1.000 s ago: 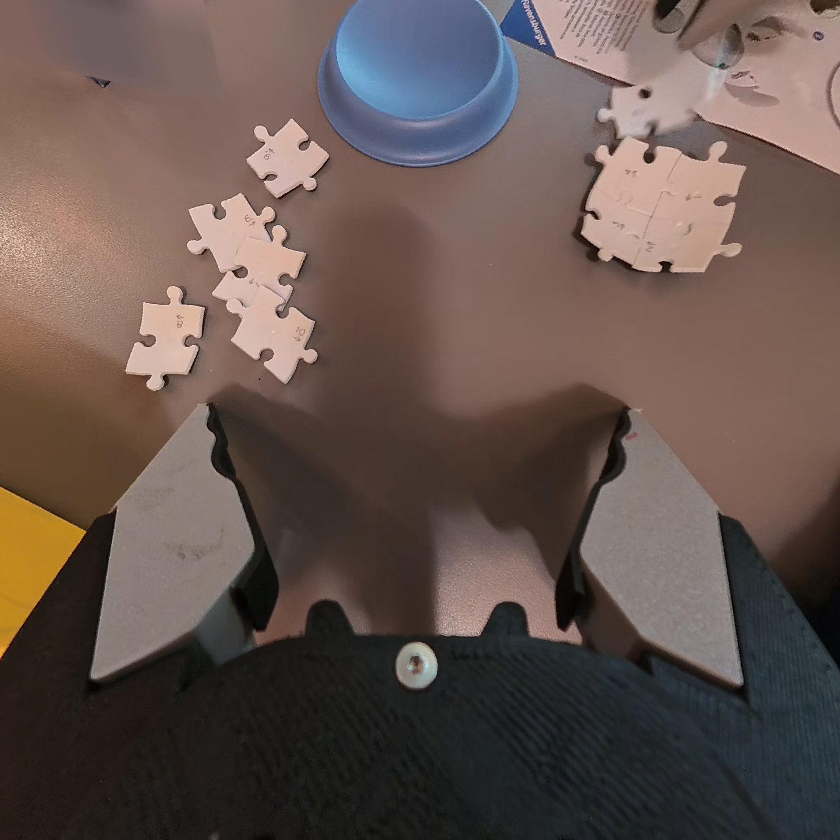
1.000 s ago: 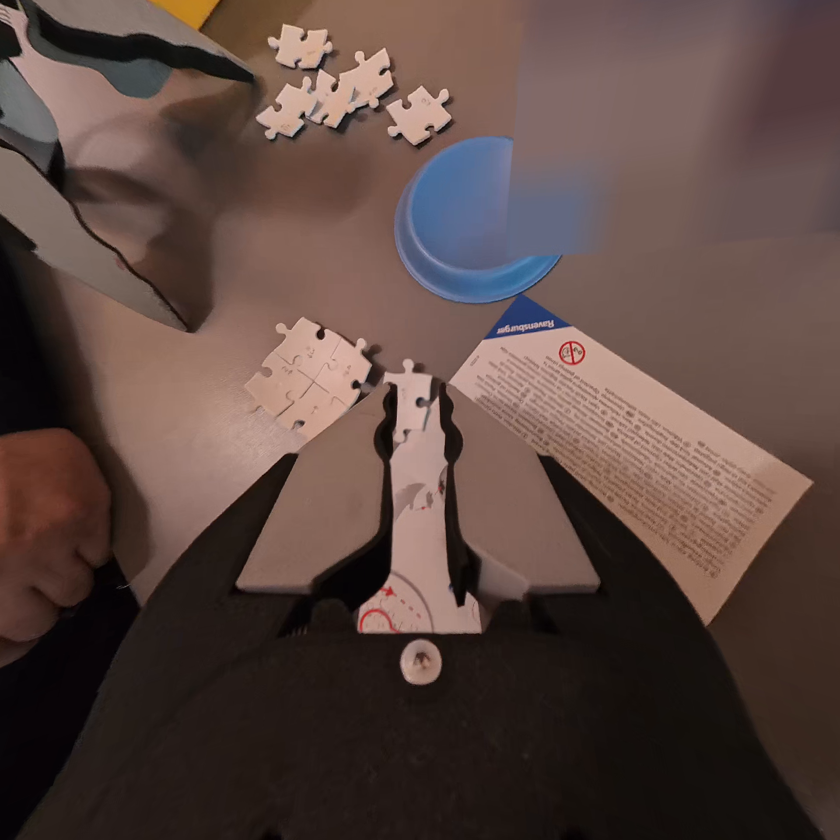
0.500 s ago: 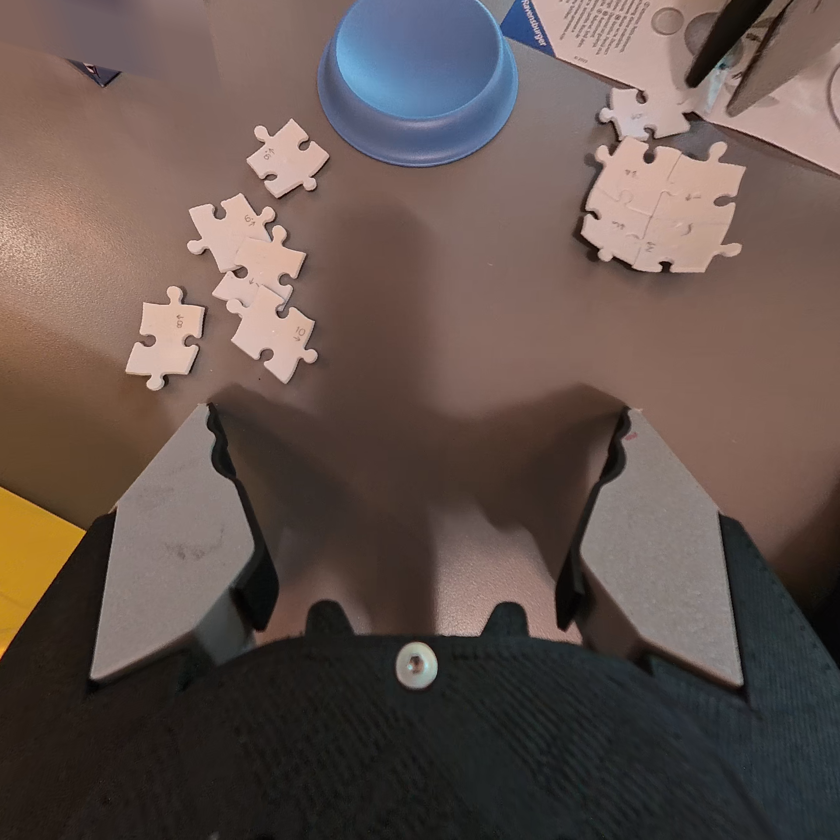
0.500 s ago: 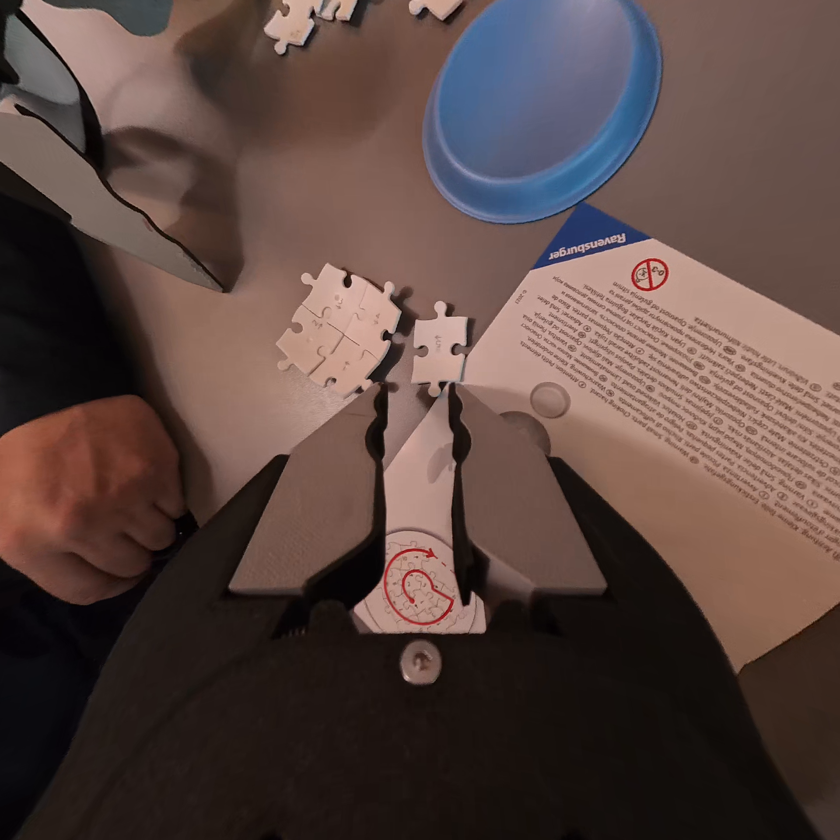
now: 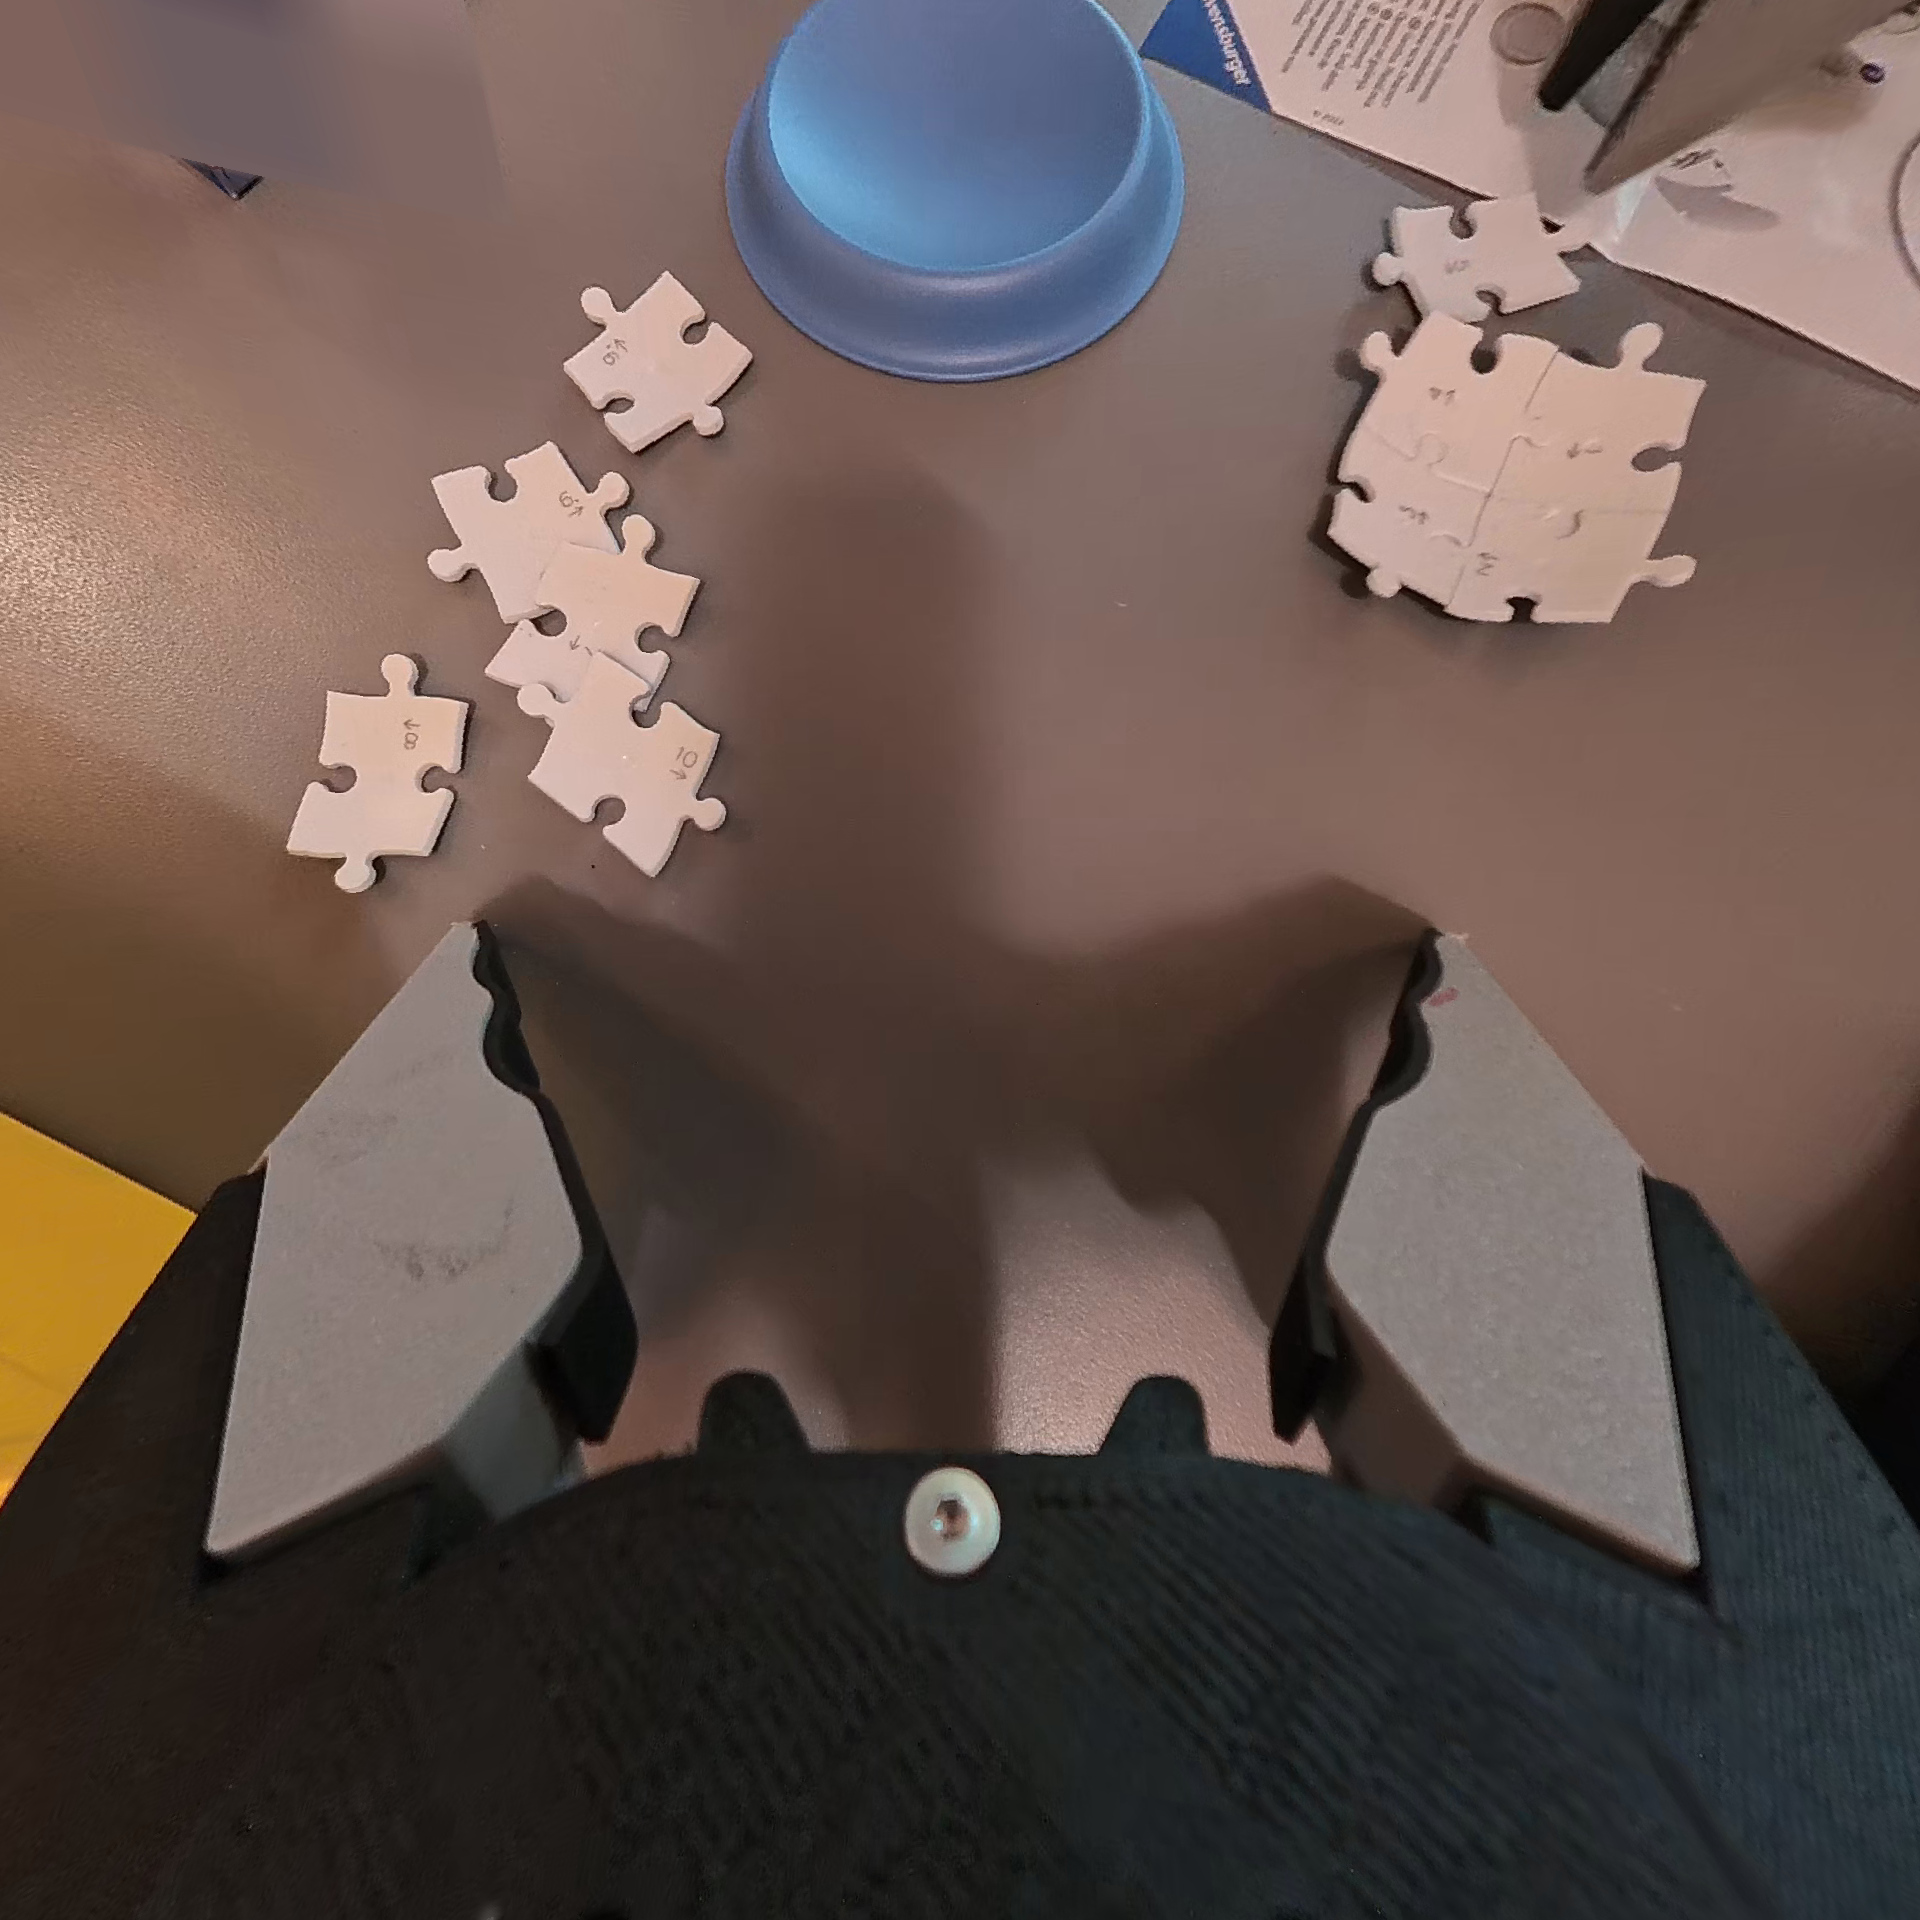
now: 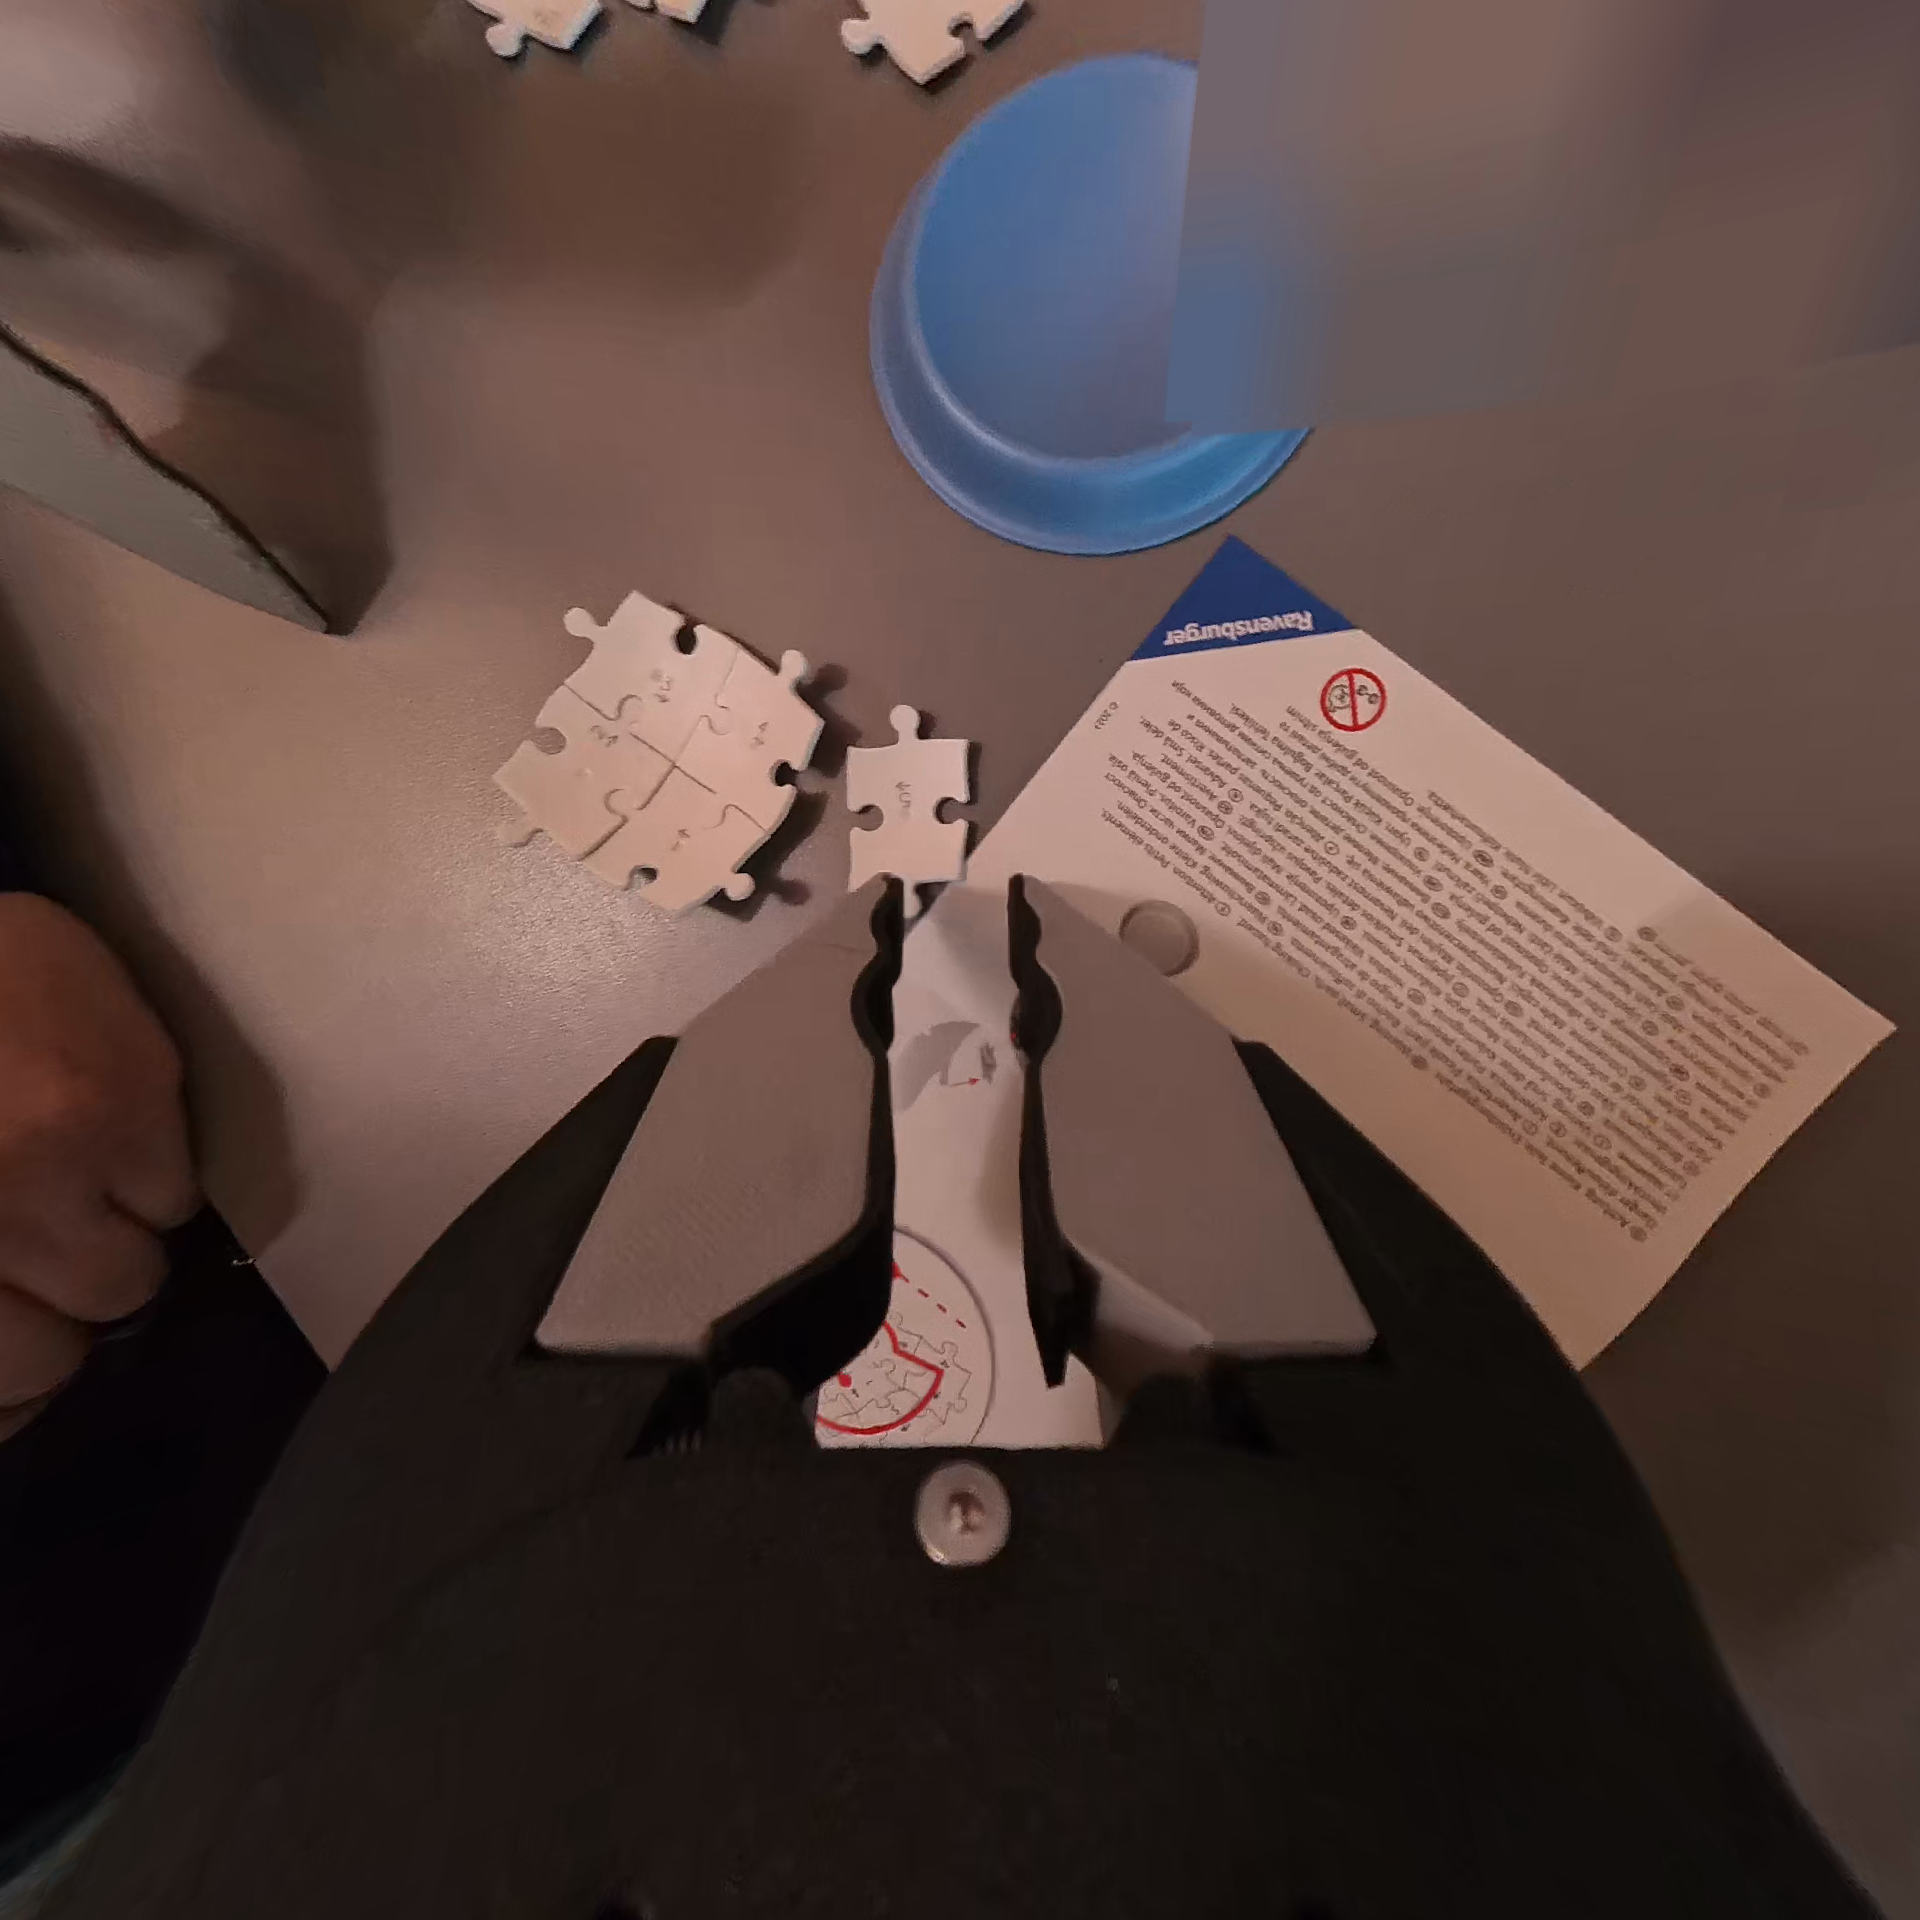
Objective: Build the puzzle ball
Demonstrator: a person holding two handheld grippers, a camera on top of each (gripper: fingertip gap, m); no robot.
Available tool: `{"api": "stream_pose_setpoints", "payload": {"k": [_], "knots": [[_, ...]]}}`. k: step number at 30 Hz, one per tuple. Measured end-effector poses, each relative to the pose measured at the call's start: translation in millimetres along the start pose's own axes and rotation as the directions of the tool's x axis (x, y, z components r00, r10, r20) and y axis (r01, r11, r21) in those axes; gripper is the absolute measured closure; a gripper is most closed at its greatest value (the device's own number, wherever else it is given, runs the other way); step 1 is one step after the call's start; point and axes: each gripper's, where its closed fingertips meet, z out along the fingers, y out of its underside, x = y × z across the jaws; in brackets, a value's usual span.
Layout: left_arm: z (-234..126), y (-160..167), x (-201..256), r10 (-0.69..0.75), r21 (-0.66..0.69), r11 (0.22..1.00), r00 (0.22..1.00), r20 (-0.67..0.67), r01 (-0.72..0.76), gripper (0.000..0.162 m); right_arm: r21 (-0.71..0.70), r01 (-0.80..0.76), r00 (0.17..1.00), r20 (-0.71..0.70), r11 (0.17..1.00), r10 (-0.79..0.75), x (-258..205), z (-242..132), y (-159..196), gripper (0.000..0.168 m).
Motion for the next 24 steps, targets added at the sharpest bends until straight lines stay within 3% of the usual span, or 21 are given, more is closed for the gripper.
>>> {"api": "stream_pose_setpoints", "payload": {"k": [12, 24], "knots": [[0.0, 0.0, 0.0, 0.000, 0.000, 1.000, 1.000, 0.000, 0.000, 0.003, -0.045, 0.065, 0.996, -0.061, 0.997, -0.068, 4.3, 5.9, 5.6, 0.155], [0.1, -0.1, 0.1, 0.000, 0.000, 1.000, 1.000, 0.000, 0.000, 0.003, 0.001, 0.057, 0.998, -0.012, 0.998, -0.057, 2.8, 0.0, 2.4, 0.148]]}}
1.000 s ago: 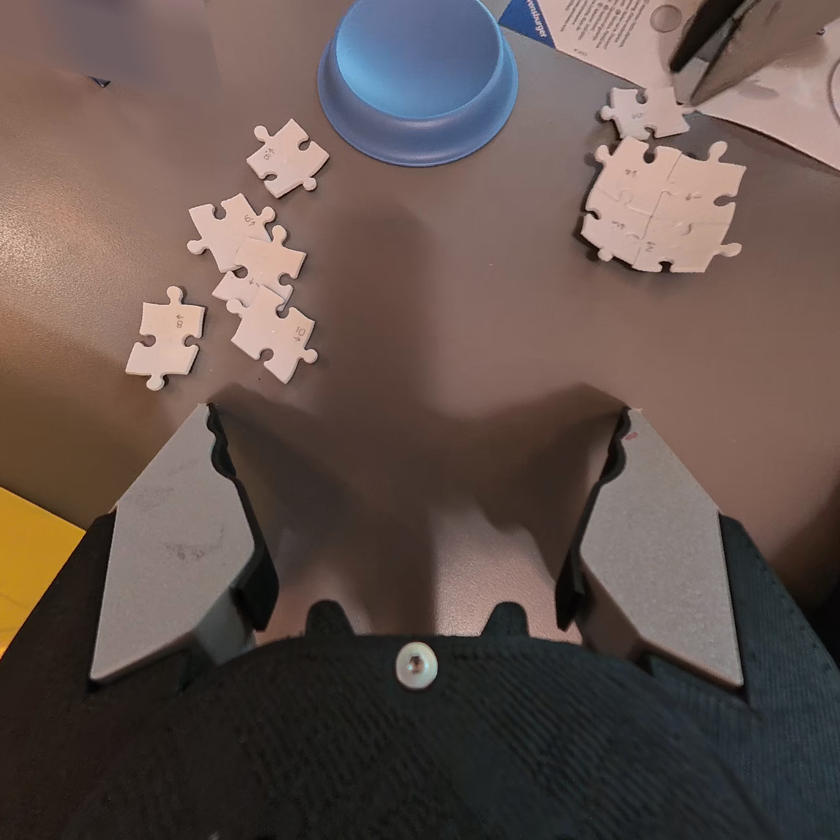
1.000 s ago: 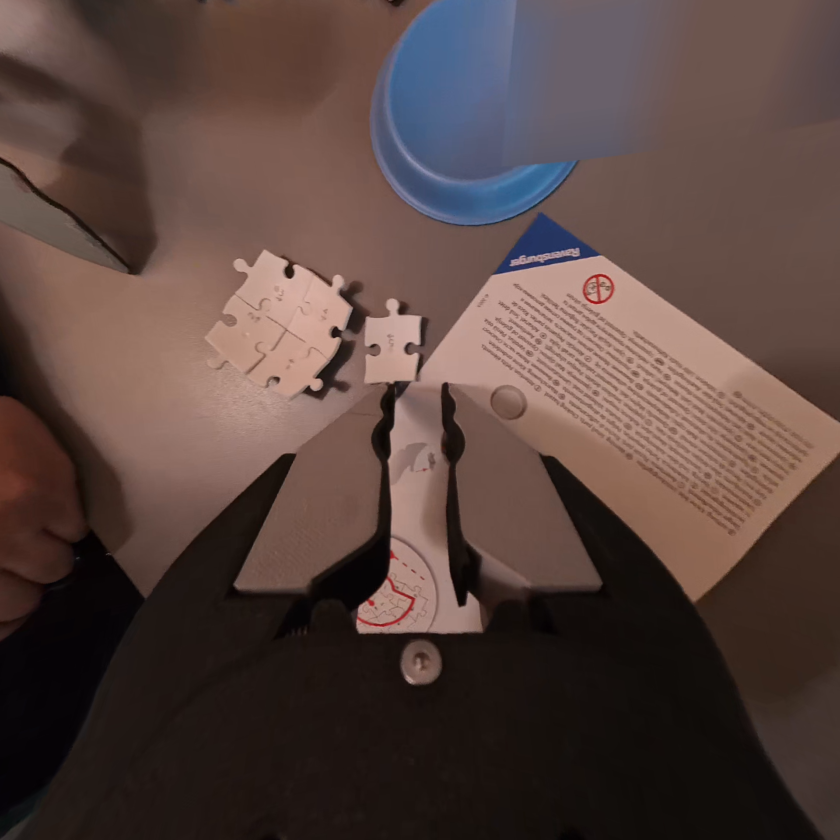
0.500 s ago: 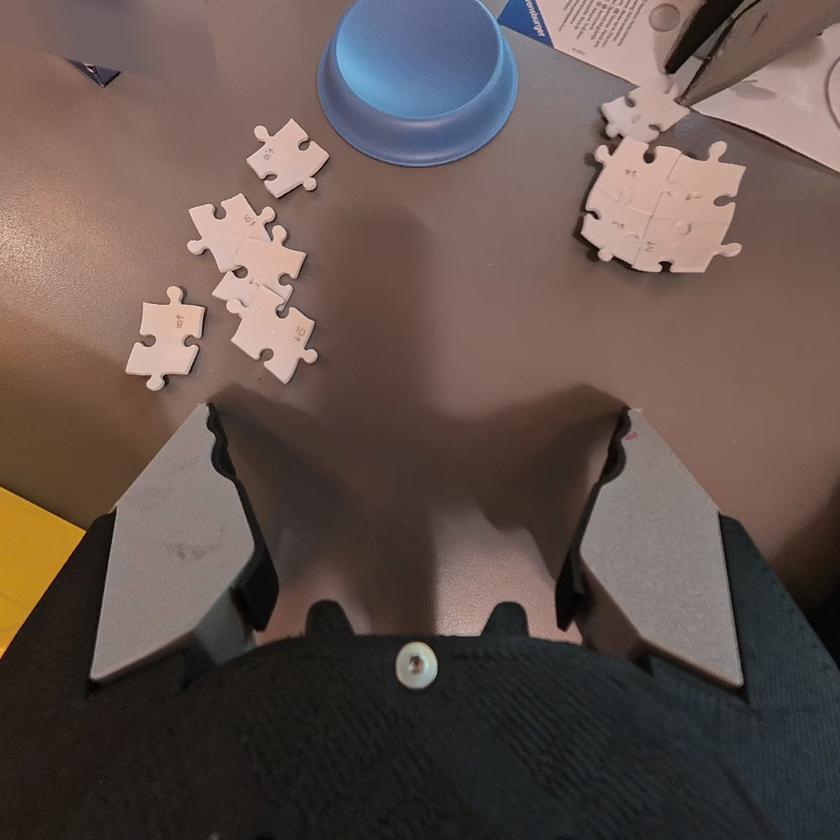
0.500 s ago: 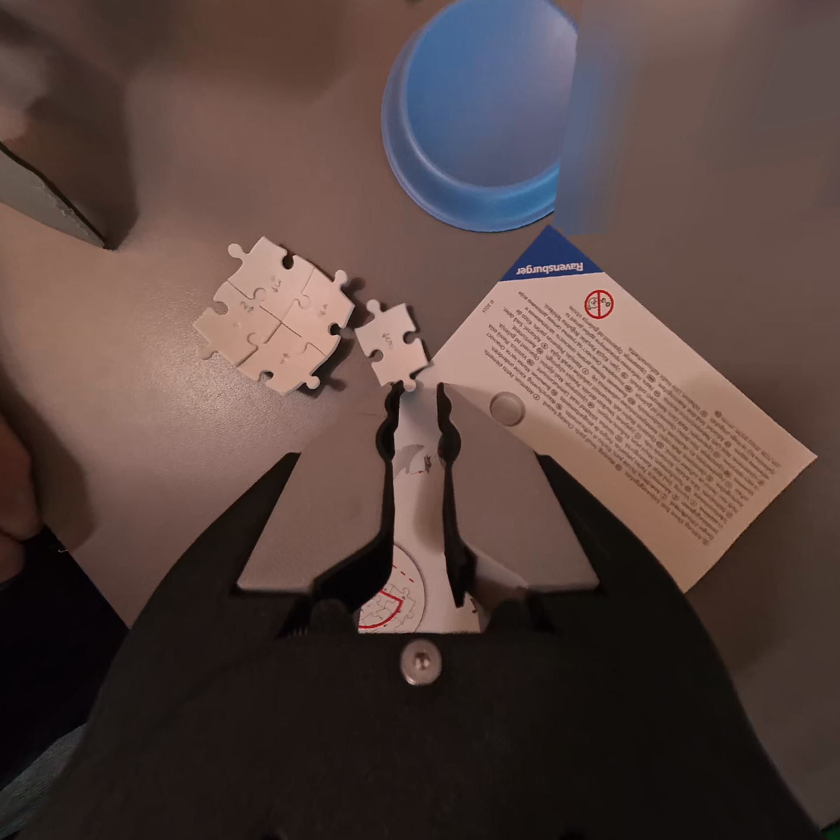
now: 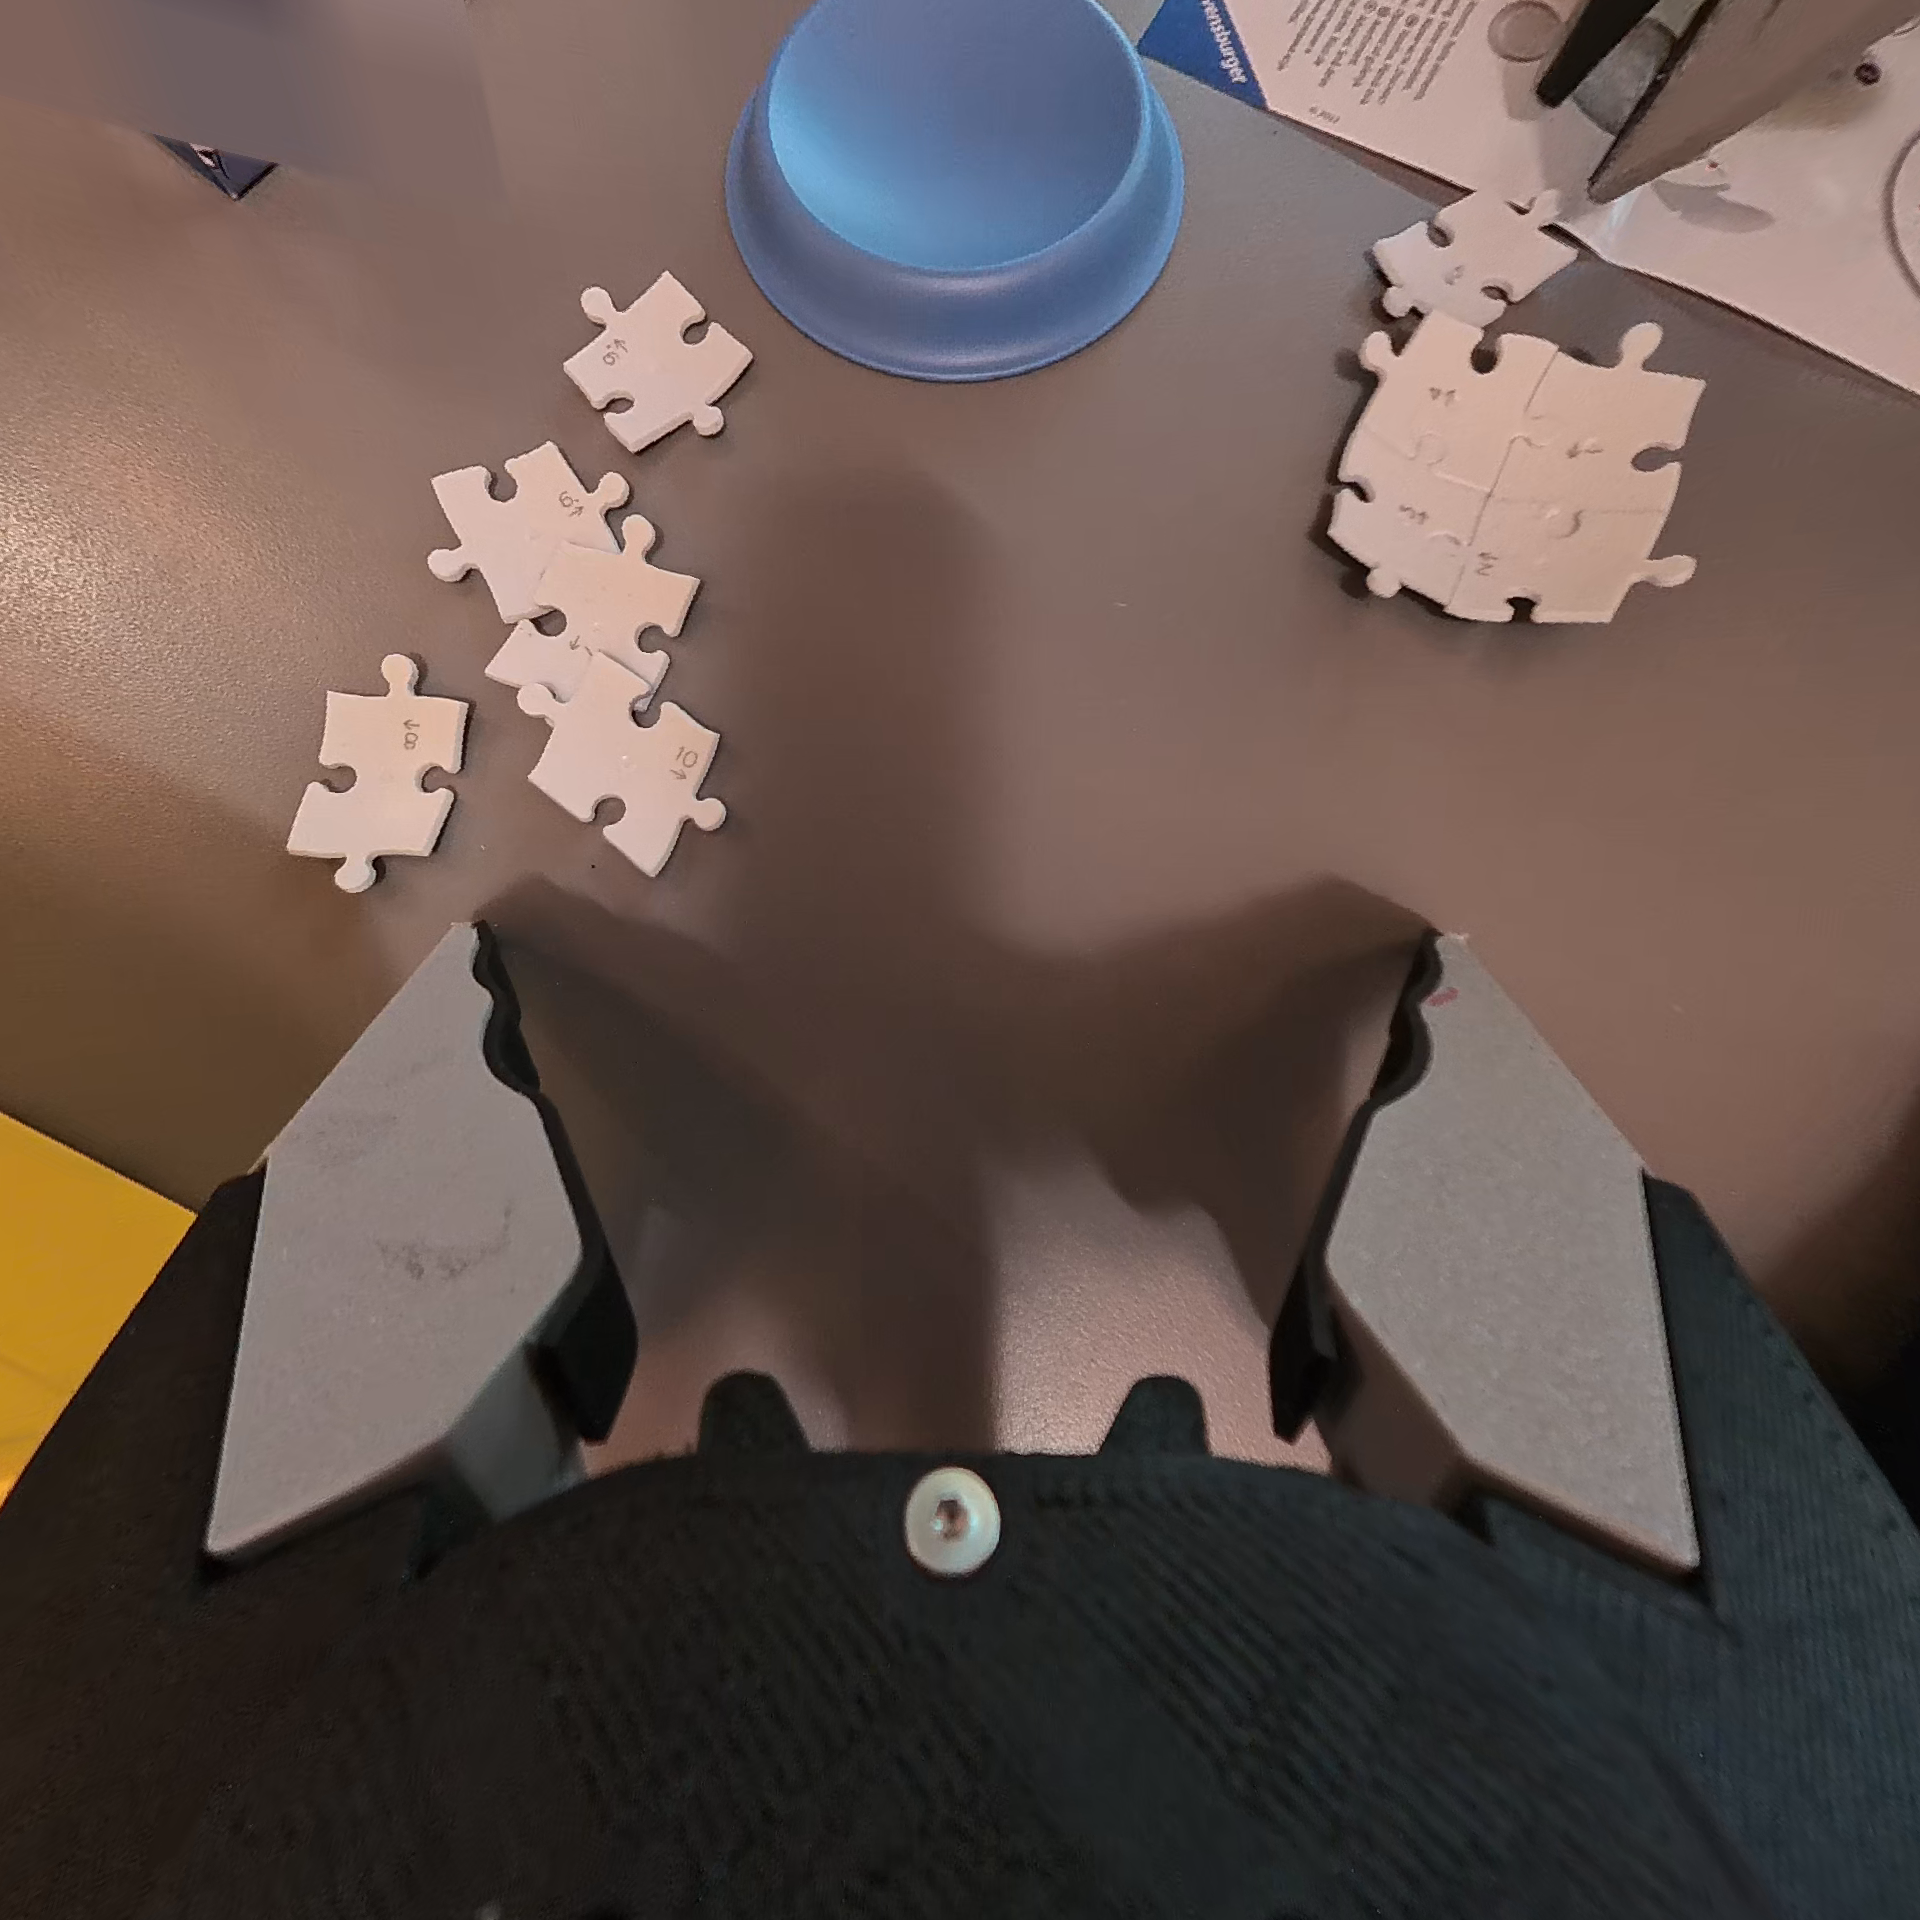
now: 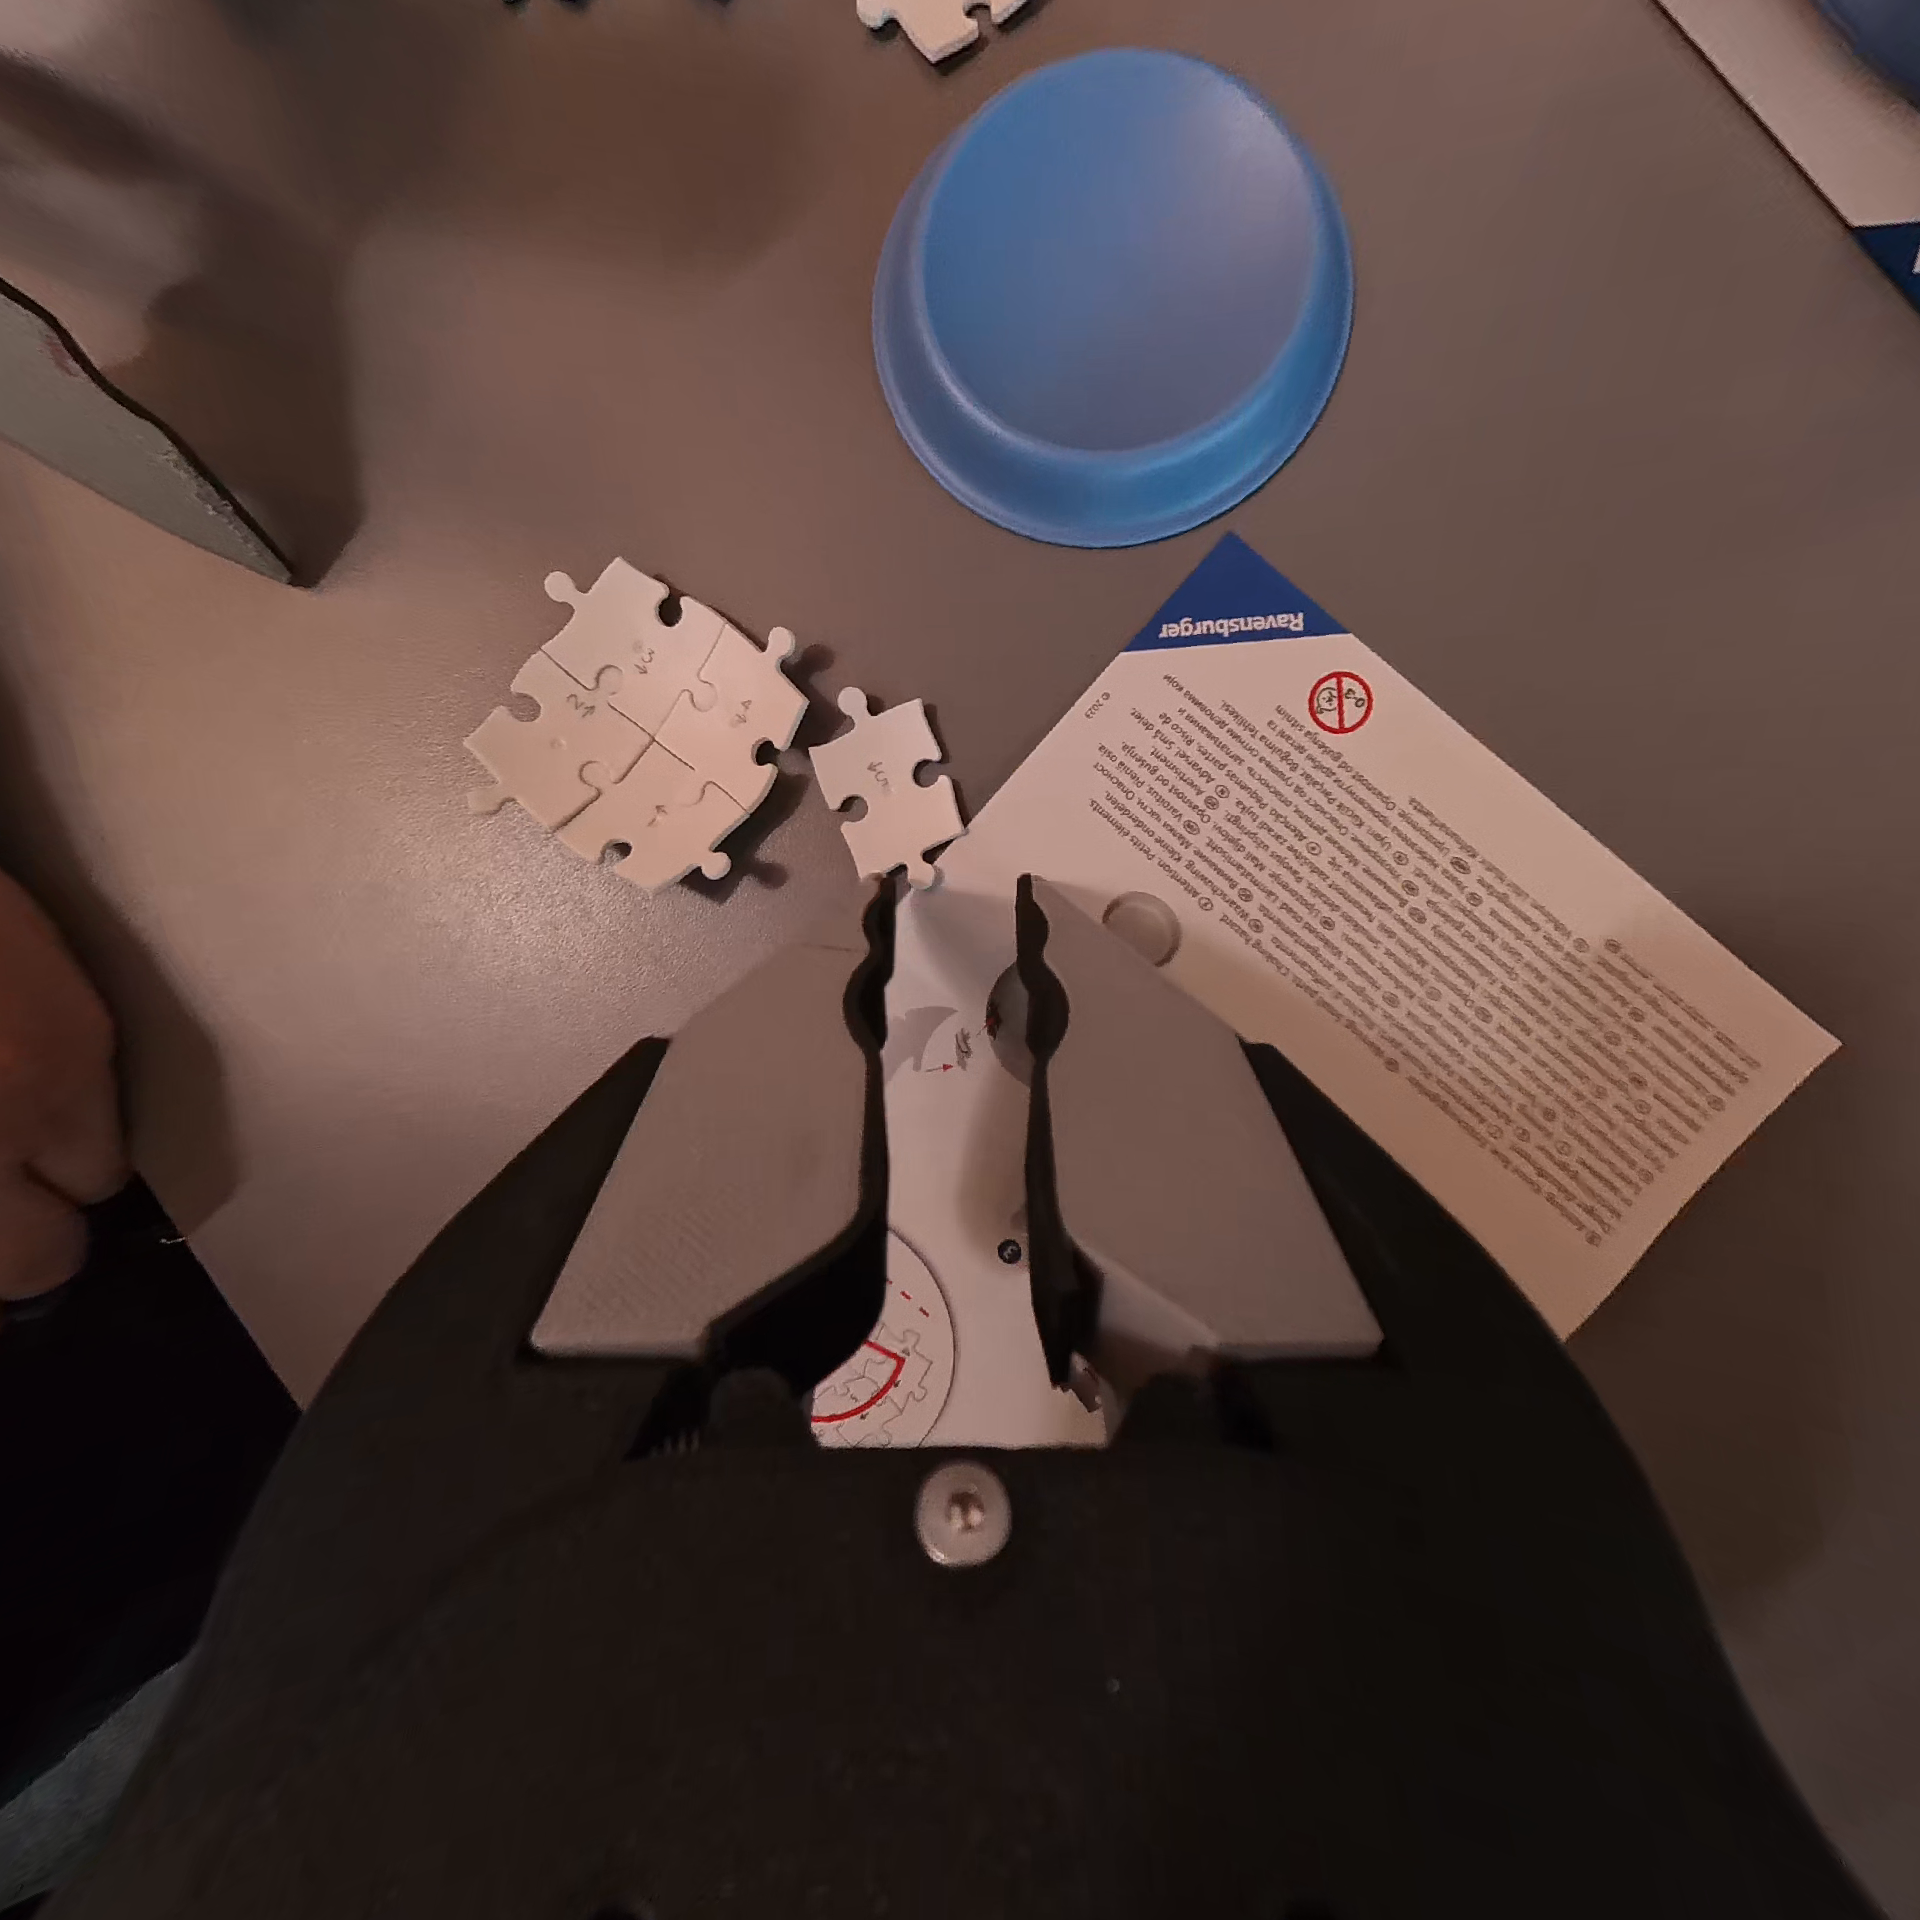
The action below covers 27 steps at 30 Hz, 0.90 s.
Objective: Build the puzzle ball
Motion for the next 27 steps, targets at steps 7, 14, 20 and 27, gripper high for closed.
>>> {"api": "stream_pose_setpoints", "payload": {"k": [7, 14, 20, 27], "knots": [[0.1, 0.1, 0.0, 0.000, 0.000, 1.000, 1.000, 0.000, 0.000, 0.003, 0.029, 0.032, 0.999, 0.022, 0.999, -0.033, -6.7, -1.1, -5.6, 0.139], [0.0, 0.0, 0.0, 0.000, 0.000, 1.000, 1.000, 0.000, 0.000, 0.003, 0.065, 0.060, 0.998, 0.005, 0.996, -0.060, -4.6, -1.4, -10.2, 0.135], [0.1, 0.1, -0.1, 0.000, 0.000, 1.000, 1.000, 0.000, 0.000, 0.003, 0.135, 0.102, 0.995, -0.030, 0.986, -0.099, 1.8, -6.3, -19.0, 0.122], [0.1, -0.1, -0.1, 0.000, 0.000, 1.000, 1.000, 0.000, 0.000, 0.003, 0.184, 0.123, 0.992, -0.033, 0.975, -0.119, 3.7, -12.2, -27.5, 0.118]]}}
